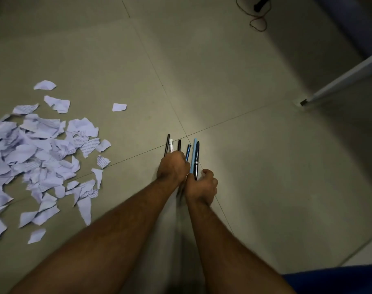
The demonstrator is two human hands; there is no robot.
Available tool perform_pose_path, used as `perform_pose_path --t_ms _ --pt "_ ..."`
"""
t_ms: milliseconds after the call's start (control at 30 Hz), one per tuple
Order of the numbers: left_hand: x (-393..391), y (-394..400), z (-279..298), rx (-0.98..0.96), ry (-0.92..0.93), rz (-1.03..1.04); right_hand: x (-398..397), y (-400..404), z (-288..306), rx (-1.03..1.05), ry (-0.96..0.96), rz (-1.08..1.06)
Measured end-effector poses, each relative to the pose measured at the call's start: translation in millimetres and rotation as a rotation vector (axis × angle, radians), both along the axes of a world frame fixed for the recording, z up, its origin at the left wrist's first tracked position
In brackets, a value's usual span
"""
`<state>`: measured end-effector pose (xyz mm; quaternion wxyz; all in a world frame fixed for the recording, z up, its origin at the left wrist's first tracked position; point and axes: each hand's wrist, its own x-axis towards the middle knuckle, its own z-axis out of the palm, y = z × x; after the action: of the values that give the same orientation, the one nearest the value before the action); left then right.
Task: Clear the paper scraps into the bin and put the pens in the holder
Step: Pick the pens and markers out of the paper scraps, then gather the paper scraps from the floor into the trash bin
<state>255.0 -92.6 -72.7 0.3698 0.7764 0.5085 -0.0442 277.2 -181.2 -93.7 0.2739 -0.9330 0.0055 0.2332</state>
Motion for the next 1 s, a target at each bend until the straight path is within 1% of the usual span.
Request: perform_pose_path --t_ms 100,233,300,400,467,533,600,700,833,933,1000 --pt "-16.9 9.3 6.2 -0.016 -0.068 0.025 -7.0 5.6 3.3 0.056 -0.083 0.030" --pt "-43.8 30.3 18.0 -0.057 -0.150 0.081 -21.5 35.5 18.4 0.313 -0.040 0.018" --pt "-62.4 45.6 27.4 -0.052 -0.158 0.138 -29.9 56.0 32.7 0.399 -0.014 0.052" --pt "-98.3 72.4 45.3 0.027 -0.141 0.215 -48.2 90.9 46.2 0.468 0.114 0.113" --pt "-128.7 90.7 66.3 0.091 -0.112 0.247 -71.8 118.4 55.4 0.488 0.233 0.220" --pt "-160.9 110.0 94.5 0.177 -0.015 0.236 -101.3 148.6 67.8 0.507 0.327 0.342" --pt "-199.2 129.2 124.8 0.264 0.079 0.278 -136.2 179.8 86.2 0.545 0.371 0.437" --pt "-269.4 152.8 166.3 0.345 0.167 0.430 -199.2 215.0 118.2 0.593 0.476 0.576" --pt "-358.6 168.6 191.9 0.288 0.165 0.773 -275.5 233.0 152.4 0.623 0.611 0.724" --pt "-405.3 170.4 203.1 0.314 0.183 0.941 -319.3 245.2 172.3 0.640 0.639 0.827" --pt "-430.7 162.5 212.3 0.372 0.283 1.012 -348.7 251.7 185.2 0.627 0.645 0.911"
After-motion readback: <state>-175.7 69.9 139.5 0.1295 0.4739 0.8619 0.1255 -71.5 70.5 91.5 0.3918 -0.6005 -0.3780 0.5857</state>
